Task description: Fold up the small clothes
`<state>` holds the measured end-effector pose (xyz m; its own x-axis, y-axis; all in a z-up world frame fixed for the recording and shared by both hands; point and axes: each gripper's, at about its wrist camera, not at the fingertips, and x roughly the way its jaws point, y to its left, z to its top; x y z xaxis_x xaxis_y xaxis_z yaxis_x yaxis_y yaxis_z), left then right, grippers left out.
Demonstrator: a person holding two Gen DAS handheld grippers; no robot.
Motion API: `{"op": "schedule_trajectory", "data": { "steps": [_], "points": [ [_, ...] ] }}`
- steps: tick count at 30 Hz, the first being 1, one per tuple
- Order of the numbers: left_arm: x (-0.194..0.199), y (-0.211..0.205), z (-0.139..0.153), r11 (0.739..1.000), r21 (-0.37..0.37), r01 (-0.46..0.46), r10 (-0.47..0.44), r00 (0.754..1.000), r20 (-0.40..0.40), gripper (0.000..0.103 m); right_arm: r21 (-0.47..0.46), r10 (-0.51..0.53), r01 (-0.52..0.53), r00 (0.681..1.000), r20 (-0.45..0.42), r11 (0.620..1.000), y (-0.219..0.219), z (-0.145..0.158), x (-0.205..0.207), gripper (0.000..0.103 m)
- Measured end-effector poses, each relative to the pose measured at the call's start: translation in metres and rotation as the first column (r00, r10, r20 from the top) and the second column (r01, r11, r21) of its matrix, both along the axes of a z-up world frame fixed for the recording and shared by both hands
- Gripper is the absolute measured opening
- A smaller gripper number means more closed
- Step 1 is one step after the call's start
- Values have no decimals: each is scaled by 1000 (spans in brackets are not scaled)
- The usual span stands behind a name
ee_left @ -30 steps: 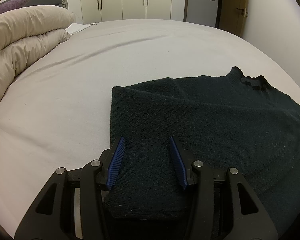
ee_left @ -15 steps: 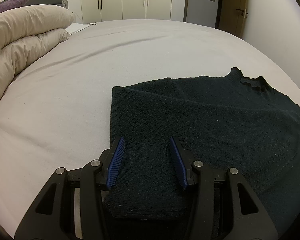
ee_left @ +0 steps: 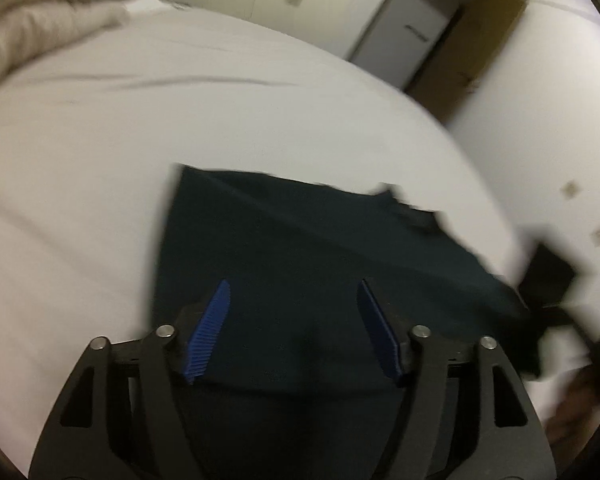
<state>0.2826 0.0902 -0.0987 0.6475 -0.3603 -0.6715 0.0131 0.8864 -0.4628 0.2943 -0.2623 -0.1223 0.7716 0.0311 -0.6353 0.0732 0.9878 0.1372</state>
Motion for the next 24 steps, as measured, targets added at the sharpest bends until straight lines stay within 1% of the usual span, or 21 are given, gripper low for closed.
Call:
{"op": "schedule_trajectory", "data": {
  "steps": [1,2,4,5,7,8,9,10,12,14,16,18,20,21,23,24],
  "points": [
    [0,-6,1,998,-50,33,-33,999,-15,68,-18,25,-25,999,-24,1000,21,-12,5,10],
    [3,-14,-1,989,-132,75,-82,995,-49,68,-22,43,-43,998,-43,999,37,-21,11,10],
    [11,-24,-6,964,-237,118,-144,985,-96,68,-30,70,-72,996,-49,997,60,-32,10,10],
    [16,-30,-10,949,-286,130,-169,979,-114,68,-46,80,-82,995,-52,996,70,-36,8,10],
    [27,-40,-19,929,-349,126,-195,966,-170,78,-56,99,-102,993,-62,993,73,-40,12,14],
    [34,-47,-26,912,-390,124,-214,957,-197,78,-51,112,-115,991,-69,992,72,-42,12,16],
    [37,-51,-31,905,-407,123,-224,952,-210,78,-47,124,-128,989,-79,991,71,-46,14,17],
    [41,-58,-34,901,-414,128,-237,945,-223,78,-44,134,-139,987,-92,989,66,-60,1,17],
    [46,-72,-41,900,-413,140,-260,933,-249,78,-20,152,-156,981,-121,988,55,-66,6,21],
    [48,-83,-44,900,-407,154,-275,926,-258,82,12,163,-162,978,-128,987,52,-69,3,24],
    [53,-85,-47,897,-416,153,-280,922,-266,89,30,177,-175,977,-121,984,46,-65,2,27],
    [62,-90,-48,891,-437,125,-269,920,-285,90,29,188,-186,976,-114,982,47,-65,-1,27],
    [67,-95,-47,884,-451,125,-277,916,-289,90,32,193,-191,975,-113,981,46,-64,-3,28],
    [69,-100,-46,881,-454,133,-288,912,-292,90,44,196,-192,974,-116,980,44,-64,-4,32],
    [70,-102,-43,882,-445,157,-307,906,-290,90,85,214,-204,969,-124,975,40,-62,-6,49],
    [70,-107,-42,885,-436,166,-312,905,-290,90,113,222,-209,968,-119,971,36,-60,-10,51]
  ]
}}
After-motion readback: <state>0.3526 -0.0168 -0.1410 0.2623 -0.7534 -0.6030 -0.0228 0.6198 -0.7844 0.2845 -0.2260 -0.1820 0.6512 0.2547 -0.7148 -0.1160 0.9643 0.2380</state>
